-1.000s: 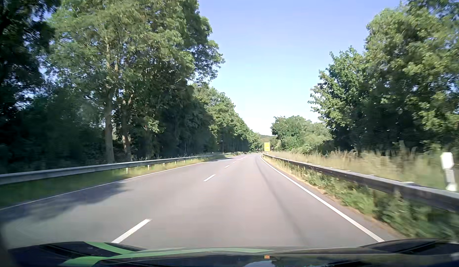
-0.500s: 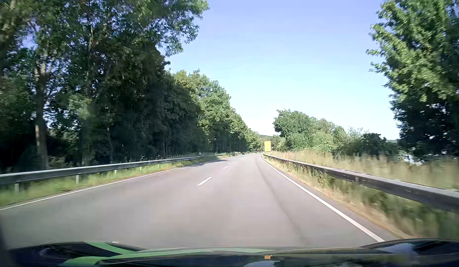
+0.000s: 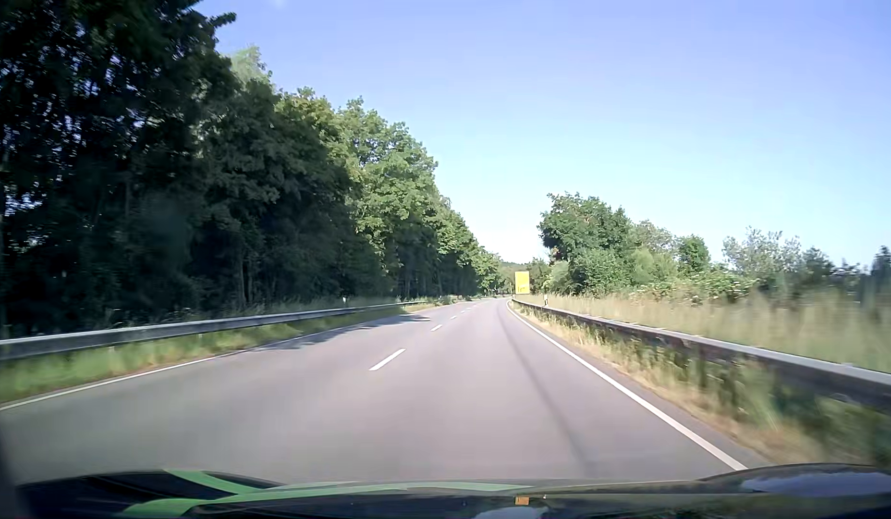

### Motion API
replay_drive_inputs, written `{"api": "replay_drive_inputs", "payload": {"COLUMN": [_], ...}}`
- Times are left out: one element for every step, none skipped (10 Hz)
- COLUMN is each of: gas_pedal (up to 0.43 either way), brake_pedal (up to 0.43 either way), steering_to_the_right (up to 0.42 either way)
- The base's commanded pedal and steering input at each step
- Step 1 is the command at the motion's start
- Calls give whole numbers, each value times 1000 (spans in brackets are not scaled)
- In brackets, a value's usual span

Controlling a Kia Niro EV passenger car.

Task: Follow the waypoints while adhering to traffic rules and regulations

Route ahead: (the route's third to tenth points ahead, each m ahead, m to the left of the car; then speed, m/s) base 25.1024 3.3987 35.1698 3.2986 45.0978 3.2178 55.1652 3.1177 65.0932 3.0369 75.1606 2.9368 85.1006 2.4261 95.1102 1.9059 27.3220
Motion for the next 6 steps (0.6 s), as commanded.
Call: {"api": "replay_drive_inputs", "payload": {"gas_pedal": [287, 287, 268, 240, 228, 228], "brake_pedal": [0, 0, 0, 0, 0, 0], "steering_to_the_right": [0, 0, 0, 0, 0, 0]}}
